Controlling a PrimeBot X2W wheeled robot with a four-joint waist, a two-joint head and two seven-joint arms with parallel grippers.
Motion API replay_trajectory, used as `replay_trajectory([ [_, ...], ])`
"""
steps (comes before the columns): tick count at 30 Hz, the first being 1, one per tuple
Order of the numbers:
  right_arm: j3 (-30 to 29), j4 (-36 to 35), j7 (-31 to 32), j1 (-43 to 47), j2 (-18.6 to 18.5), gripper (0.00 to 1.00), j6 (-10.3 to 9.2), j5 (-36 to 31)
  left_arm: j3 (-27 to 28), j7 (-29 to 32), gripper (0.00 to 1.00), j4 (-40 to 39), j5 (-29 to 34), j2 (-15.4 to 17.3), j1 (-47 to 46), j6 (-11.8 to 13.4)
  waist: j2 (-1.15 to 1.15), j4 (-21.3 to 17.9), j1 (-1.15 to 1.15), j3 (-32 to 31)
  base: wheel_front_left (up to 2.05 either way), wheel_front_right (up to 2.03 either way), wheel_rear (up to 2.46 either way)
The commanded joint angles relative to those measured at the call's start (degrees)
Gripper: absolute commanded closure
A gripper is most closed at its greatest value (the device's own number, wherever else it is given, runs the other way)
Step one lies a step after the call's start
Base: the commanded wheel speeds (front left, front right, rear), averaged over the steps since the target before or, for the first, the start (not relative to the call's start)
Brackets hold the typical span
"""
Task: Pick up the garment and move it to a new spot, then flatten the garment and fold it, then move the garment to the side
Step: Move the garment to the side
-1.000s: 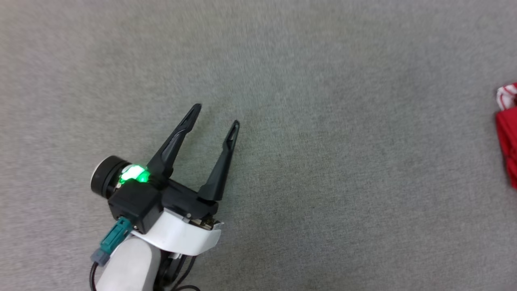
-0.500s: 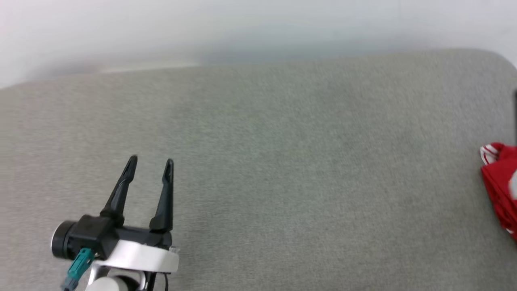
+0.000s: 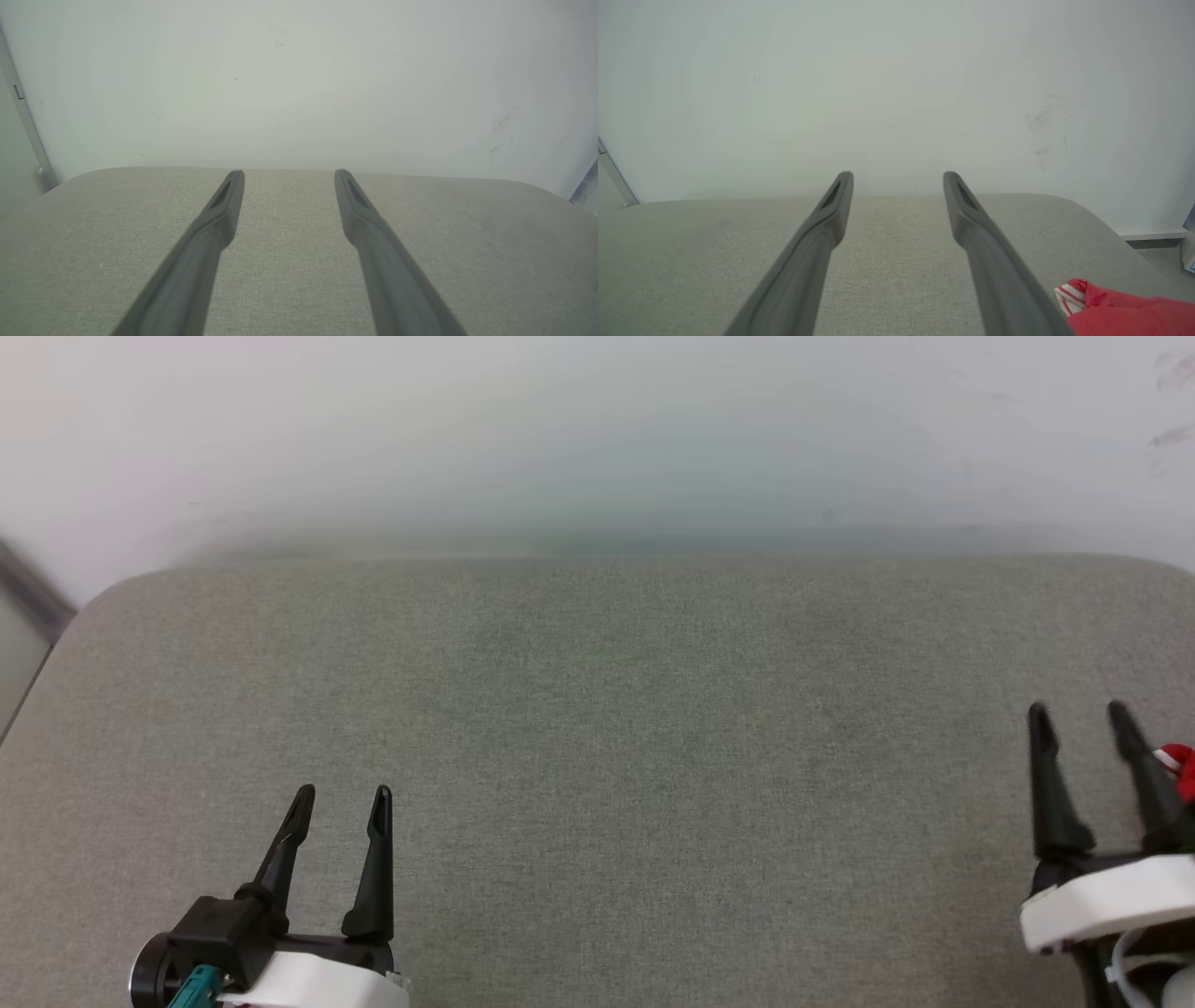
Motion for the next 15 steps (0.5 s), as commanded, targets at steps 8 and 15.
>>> replay_trajectory([
  [8,3.09,6.41,-5.26,4.78,2.48,0.00,-0.02,2.77,0.49,-0.12,0.00,1.44,-0.50,-0.58,1.88,-0.75,0.00,0.38,0.01,-1.91,0.00,0.00,0.00],
  [15,4.49,8.07,-6.67,4.19,3.09,0.00,-0.02,1.84,0.84,-0.12,0.00,0.90,-0.70,-0.92,2.42,-0.96,0.00,-0.01,0.01,-1.99,0.00,0.00,0.00],
])
